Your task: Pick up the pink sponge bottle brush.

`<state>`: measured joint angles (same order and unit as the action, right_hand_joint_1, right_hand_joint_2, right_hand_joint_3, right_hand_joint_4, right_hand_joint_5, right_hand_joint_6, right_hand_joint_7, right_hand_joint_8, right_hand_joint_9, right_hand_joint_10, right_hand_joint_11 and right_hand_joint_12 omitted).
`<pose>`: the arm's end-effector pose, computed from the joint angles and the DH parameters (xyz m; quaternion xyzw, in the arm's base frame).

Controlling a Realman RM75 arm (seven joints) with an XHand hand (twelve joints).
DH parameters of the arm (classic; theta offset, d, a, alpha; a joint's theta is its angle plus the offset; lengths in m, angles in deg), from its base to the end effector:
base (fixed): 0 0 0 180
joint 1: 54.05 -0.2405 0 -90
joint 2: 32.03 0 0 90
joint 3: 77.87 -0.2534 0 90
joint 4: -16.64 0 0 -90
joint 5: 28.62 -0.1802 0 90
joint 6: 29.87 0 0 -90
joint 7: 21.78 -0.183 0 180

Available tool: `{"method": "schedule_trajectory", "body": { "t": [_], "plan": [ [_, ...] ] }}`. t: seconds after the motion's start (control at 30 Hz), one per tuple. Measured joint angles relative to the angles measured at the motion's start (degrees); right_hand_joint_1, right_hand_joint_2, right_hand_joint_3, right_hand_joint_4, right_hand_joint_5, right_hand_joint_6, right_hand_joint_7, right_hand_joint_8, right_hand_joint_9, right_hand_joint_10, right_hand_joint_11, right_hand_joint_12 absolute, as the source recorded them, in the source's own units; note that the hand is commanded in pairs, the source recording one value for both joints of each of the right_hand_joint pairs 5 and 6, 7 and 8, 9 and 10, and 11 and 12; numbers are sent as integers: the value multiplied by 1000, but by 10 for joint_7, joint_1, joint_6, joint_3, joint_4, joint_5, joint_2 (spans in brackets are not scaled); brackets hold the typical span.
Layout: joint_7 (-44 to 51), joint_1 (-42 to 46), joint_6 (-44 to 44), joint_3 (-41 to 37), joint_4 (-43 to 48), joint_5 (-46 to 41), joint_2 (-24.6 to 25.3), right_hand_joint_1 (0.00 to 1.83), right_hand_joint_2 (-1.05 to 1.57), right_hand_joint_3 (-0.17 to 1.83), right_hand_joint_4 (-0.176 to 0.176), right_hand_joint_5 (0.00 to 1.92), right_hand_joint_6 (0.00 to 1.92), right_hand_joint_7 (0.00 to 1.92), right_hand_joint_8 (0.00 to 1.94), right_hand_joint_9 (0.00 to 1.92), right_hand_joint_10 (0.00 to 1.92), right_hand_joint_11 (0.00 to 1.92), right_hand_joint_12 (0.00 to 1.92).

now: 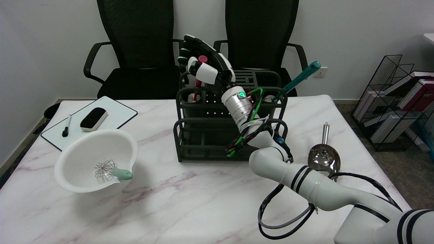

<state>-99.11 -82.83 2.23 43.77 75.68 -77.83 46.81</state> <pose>-0.1874 -0.4580 0.2091 0.5402 -0.5096 0.5956 0.3063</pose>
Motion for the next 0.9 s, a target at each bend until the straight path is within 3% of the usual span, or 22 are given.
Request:
{"method": "schedule_trajectory", "body": {
  "t": [0.27,0.73,0.77,0.83,0.87,0.9],
  "plan": [
    [2,-2,1,1,0,0,2,1235,693,1454,0,754,754,442,442,509,509,661,661],
    [3,-17,4,1,3,2,3,1234,650,1459,0,803,803,478,478,557,557,687,687],
    [3,-18,4,1,3,2,3,1227,659,1424,0,841,841,555,555,593,593,703,703],
    [3,-22,3,1,3,2,2,1198,711,1288,0,963,963,901,901,701,701,759,759],
    [3,-24,2,1,4,2,2,1171,737,1210,0,1081,1081,1145,1145,856,856,855,855],
    [3,-26,1,1,4,2,2,1160,740,1195,0,1116,1116,1194,1194,919,919,894,894]
  ]
}}
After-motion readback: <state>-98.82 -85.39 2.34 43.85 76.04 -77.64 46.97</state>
